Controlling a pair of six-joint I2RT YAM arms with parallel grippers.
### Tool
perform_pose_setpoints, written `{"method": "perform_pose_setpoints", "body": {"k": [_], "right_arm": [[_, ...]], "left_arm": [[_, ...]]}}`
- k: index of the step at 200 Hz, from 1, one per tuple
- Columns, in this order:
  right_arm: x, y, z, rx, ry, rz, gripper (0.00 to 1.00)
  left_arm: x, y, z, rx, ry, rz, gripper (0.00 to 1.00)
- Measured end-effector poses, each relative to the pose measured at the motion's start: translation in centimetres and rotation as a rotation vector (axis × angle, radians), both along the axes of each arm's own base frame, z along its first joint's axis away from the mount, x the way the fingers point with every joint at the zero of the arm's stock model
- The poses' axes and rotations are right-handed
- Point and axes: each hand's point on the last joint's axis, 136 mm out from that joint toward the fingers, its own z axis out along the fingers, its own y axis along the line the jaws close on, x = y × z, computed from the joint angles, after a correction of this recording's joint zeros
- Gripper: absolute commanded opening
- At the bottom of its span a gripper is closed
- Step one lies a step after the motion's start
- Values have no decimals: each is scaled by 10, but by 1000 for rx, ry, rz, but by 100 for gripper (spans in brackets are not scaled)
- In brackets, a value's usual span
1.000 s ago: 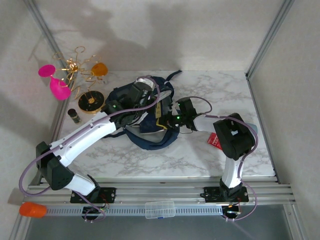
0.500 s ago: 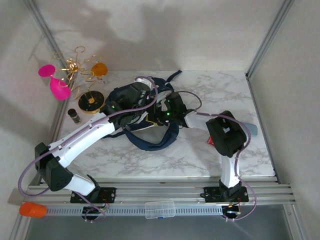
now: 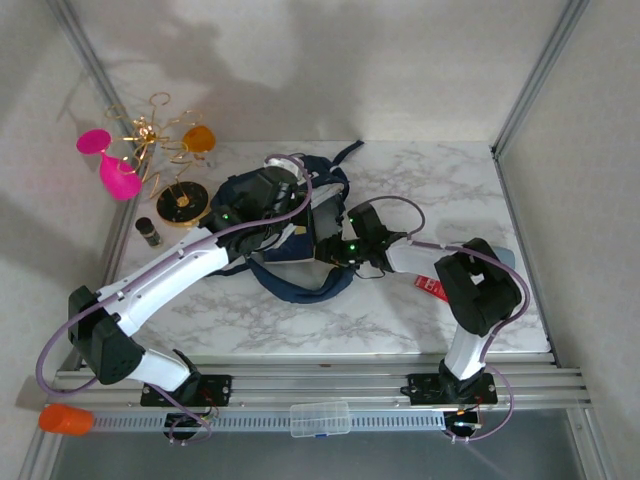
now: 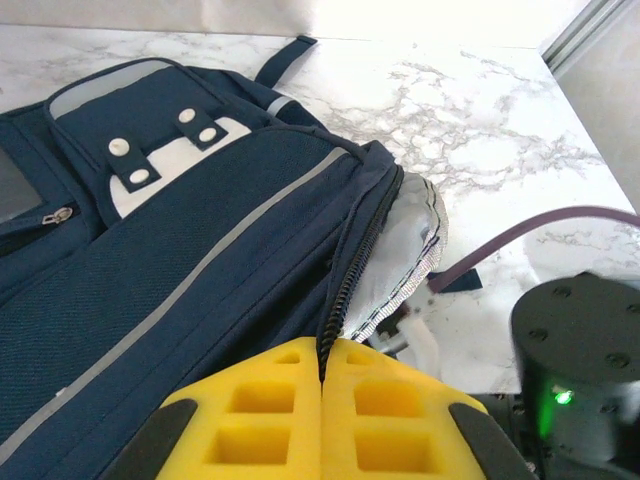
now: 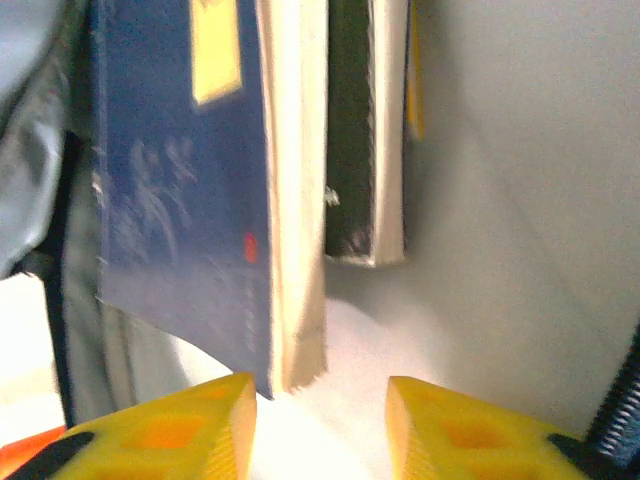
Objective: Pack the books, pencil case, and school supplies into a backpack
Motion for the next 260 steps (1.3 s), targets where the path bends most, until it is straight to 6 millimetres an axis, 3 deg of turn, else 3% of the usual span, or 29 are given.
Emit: {"method": "perform_pose_setpoints", "body": {"k": [31, 72, 101, 121, 153, 172, 201, 216, 229, 250, 260], "right_arm": [[-7, 11, -16, -37, 26, 16, 0], [31, 14, -15, -86, -40, -61, 0], [51, 0, -6, -73, -83, -118, 0], [50, -18, 2, -88, -108, -121, 1], [32, -60, 26, -112, -148, -137, 15], [33, -99, 47, -124, -177, -205, 17], [45, -149, 70, -155, -219, -321, 22], [42, -158, 72, -179, -218, -326, 25], [39, -159, 74, -191, -208, -318, 27], [31, -159, 77, -201, -206, -301, 31], [26, -156, 78, -205, -203, -288, 32]], "left_arm": [[-1, -1, -1, -11, 7, -1, 0], [-2, -5, -10, -64, 37, 9, 0], [0, -6, -11, -111, 41, 34, 0], [1, -7, -15, -144, 51, 54, 0], [3, -18, -21, -231, 62, 84, 0], [9, -38, -36, -271, 85, 94, 0], [22, -81, -75, -287, 153, 95, 0], [26, -96, -91, -292, 185, 85, 28], [27, -101, -92, -301, 194, 72, 39], [23, -98, -69, -343, 168, 54, 53], [14, -87, -53, -369, 144, 47, 57]]}}
